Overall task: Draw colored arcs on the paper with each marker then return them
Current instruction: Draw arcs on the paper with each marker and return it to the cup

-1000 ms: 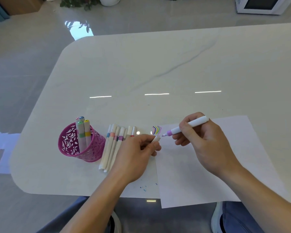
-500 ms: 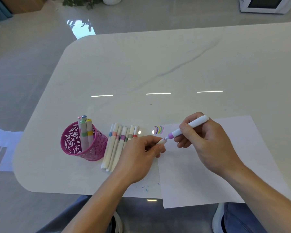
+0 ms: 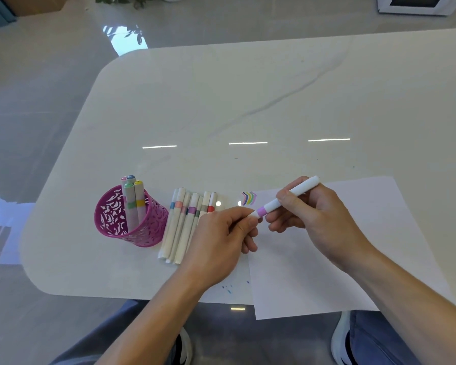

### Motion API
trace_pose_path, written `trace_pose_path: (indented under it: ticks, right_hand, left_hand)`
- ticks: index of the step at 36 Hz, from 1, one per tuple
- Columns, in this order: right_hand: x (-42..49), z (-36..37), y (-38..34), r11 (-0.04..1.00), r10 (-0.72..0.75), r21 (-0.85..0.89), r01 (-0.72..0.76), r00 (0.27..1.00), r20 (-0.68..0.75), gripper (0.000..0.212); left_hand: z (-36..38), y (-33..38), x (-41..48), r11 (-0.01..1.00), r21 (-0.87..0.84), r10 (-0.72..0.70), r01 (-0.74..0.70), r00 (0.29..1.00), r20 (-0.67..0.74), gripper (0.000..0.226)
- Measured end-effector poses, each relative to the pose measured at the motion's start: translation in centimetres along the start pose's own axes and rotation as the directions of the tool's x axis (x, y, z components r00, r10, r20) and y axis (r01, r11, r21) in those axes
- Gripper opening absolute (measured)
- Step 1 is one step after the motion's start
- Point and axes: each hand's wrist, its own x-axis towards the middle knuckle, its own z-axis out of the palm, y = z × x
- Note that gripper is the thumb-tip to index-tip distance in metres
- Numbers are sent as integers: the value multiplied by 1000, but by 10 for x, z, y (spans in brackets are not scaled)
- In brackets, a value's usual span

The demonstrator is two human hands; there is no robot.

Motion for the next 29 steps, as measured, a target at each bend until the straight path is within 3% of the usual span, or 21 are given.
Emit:
trace_pose_path:
  ticks: [7, 13, 18, 29]
  right_hand:
    - [0, 2, 2, 999, 10, 33, -11, 999, 44, 20]
    - [-4, 7, 4, 998, 51, -48, -46, 992, 113, 18]
    - [-1, 3, 0, 996, 87, -30, -85, 994, 69, 21]
    - [4, 0, 3, 971, 187, -127, -201, 975, -119, 13]
  left_hand:
    - [-1, 0, -5, 997, 73, 15, -14, 1000, -22, 20]
    - [-4, -5, -13, 997, 76, -21, 21, 1000, 1, 19]
    - [-8, 3, -6, 999, 20, -37, 37, 999, -19, 12]
    - [-36, 22, -17, 980, -188, -7, -64, 935, -356, 13]
